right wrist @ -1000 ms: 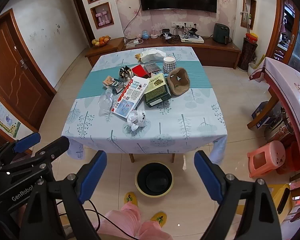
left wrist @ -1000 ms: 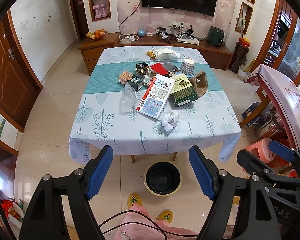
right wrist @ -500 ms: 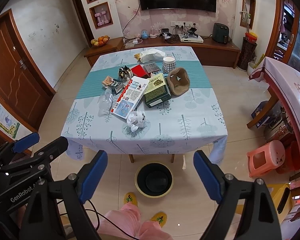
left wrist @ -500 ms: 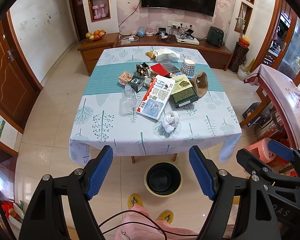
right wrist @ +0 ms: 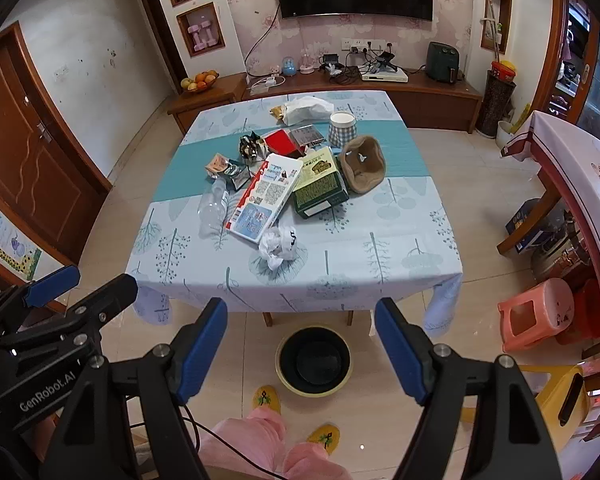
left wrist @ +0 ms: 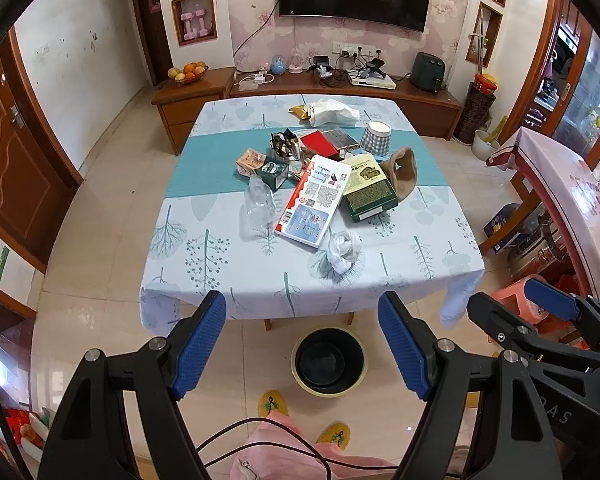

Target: Collect trash

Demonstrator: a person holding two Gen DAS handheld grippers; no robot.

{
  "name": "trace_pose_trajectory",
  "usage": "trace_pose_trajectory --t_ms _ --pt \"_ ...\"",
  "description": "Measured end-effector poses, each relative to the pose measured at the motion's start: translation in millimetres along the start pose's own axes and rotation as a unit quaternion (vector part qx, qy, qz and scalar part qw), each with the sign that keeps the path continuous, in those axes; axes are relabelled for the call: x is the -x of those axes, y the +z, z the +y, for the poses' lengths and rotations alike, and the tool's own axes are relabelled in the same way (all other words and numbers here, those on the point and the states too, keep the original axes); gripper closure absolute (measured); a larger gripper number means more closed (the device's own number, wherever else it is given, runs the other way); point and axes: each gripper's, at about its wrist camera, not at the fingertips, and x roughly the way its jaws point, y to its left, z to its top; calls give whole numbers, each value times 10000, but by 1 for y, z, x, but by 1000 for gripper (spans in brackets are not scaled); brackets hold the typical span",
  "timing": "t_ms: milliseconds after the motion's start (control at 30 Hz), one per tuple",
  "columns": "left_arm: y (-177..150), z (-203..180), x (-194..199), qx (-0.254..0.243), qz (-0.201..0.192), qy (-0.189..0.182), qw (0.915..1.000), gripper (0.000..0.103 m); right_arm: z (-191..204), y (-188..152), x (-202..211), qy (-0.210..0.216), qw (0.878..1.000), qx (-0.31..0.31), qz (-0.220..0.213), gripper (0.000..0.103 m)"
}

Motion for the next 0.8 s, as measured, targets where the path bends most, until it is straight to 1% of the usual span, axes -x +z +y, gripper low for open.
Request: trace_pose_trajectory --t_ms 67,133,233,367,567,633,700,800 --pt "3 0 -1 12 4 14 10000 26 3 3 -2 22 10000 3 16 26" --pt "9 13 0 20 5 -4 10000 26 7 7 -2 35 10000 13 29 26" --pt "11 17 2 16 0 -16 10000 26 14 13 0 38 10000 26 -2 26" --pt "15 21 2 -8 2 -65 10000 26 20 20 1 15 10000 22 -38 29" --pt "31 34 -4 -107 60 -169 9998 26 29 32 -3 27 10000 -79 48 30" --pt "36 39 -8 -133 91 -181 9997 26 33 36 -6 22 9999 -95 83 32" --pt "41 43 -12 -154 123 -191 9996 26 38 41 -11 -2 9999 -83 126 38" --pt "50 52 -21 -154 207 -262 9993 26 44 46 -17 -43 9998 -113 149 39"
